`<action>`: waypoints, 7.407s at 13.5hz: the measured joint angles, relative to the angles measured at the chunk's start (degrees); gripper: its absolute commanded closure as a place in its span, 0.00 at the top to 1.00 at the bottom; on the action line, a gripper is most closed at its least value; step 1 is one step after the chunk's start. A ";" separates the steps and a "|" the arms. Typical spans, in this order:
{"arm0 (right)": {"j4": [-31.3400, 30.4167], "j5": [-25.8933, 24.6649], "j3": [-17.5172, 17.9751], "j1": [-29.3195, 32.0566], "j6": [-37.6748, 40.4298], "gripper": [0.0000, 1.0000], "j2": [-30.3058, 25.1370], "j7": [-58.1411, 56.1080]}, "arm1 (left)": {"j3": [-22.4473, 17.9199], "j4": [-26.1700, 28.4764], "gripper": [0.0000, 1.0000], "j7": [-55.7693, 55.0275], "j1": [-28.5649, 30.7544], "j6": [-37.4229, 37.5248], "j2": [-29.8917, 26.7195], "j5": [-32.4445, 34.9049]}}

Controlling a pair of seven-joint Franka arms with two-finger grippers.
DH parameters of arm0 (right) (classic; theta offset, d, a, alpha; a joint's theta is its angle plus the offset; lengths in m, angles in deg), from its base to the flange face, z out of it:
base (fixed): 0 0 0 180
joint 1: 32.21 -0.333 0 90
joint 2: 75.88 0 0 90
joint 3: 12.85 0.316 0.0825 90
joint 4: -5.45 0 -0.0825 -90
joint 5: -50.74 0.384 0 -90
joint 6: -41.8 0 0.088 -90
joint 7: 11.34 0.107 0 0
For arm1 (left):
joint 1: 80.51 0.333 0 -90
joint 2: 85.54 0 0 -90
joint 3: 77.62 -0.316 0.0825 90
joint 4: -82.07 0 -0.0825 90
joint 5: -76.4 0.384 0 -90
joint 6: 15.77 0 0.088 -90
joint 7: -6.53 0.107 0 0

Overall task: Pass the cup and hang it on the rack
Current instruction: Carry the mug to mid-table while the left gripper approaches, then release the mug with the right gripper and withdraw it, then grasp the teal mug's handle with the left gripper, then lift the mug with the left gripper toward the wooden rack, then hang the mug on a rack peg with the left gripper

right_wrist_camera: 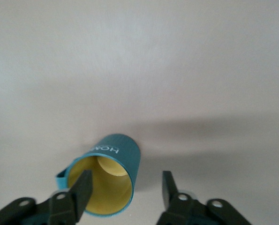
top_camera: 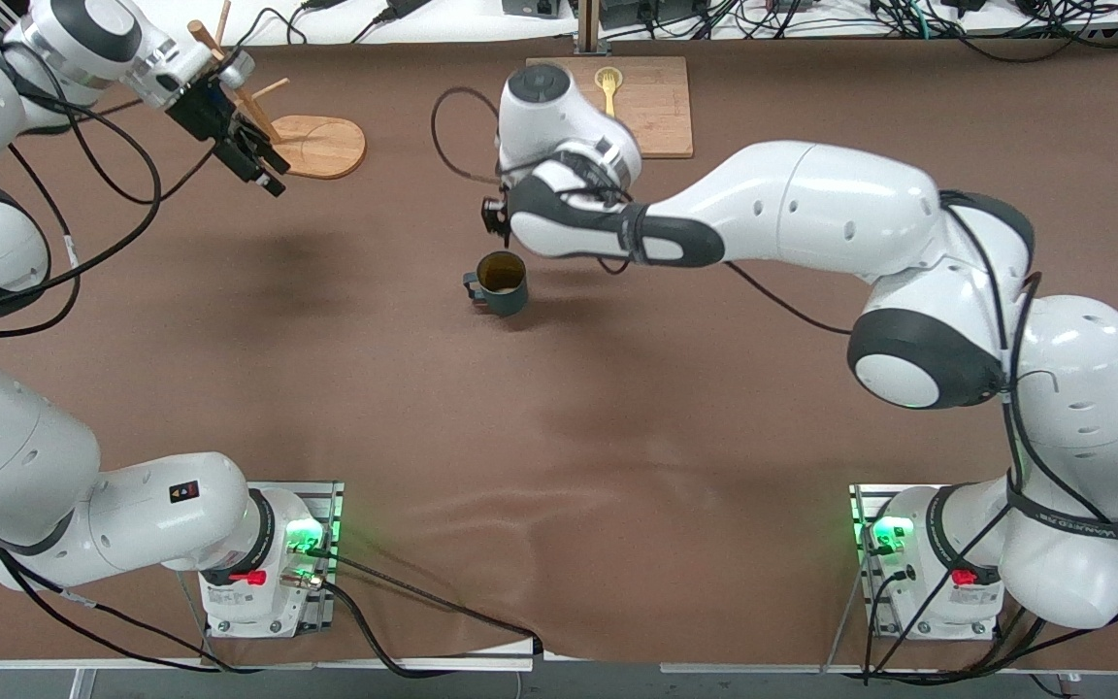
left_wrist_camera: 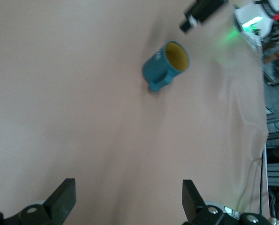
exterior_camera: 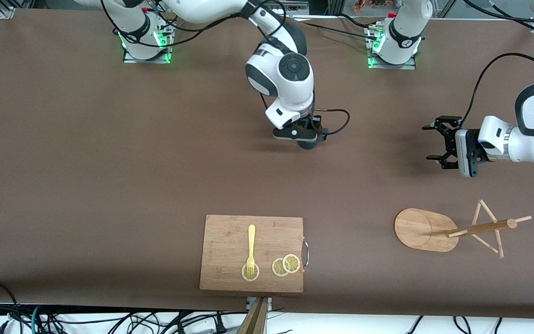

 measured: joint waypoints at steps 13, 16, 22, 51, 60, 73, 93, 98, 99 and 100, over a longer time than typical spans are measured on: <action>-7.62 5.85 -6.89 30.98 29.91 1.00 -27.85 -33.41 | 1.61 3.58 1.00 23.14 -0.42 -0.45 6.83 -11.67; -18.63 6.20 -8.25 37.96 30.59 1.00 -38.48 -44.16 | 5.30 8.89 1.00 27.24 -0.99 -5.85 7.28 -17.55; -26.05 5.59 -8.21 44.04 30.47 1.00 -45.78 -54.03 | 10.29 22.06 1.00 49.06 -2.90 -17.38 8.65 -39.65; -23.27 0.15 -7.00 43.92 32.93 1.00 -44.67 -59.69 | 9.22 18.38 0.00 32.16 14.87 -4.43 4.23 -28.35; -23.25 0.15 -7.00 43.92 34.22 1.00 -44.65 -59.69 | 9.54 0.05 0.00 -8.95 28.82 8.22 8.69 -23.07; -23.25 0.15 -6.99 43.92 34.27 1.00 -44.64 -59.69 | 9.52 -12.50 0.00 -50.46 31.17 10.99 18.07 -34.80; -23.22 0.15 -6.97 43.89 34.29 1.00 -44.64 -59.69 | 10.14 -27.15 0.05 -64.76 31.10 14.99 33.57 -44.96; -23.22 0.15 -6.94 43.85 34.29 1.00 -44.64 -59.69 | 10.46 -29.65 0.05 -64.74 31.02 14.89 33.41 -41.44; -23.22 0.15 -6.94 43.85 34.29 1.00 -44.64 -59.69 | 10.47 -29.92 0.05 -64.62 31.01 14.86 33.41 -40.95; -23.22 0.15 -6.94 43.85 34.29 1.00 -44.64 -59.69 | 10.53 -30.10 0.05 -64.46 31.01 14.85 33.40 -40.51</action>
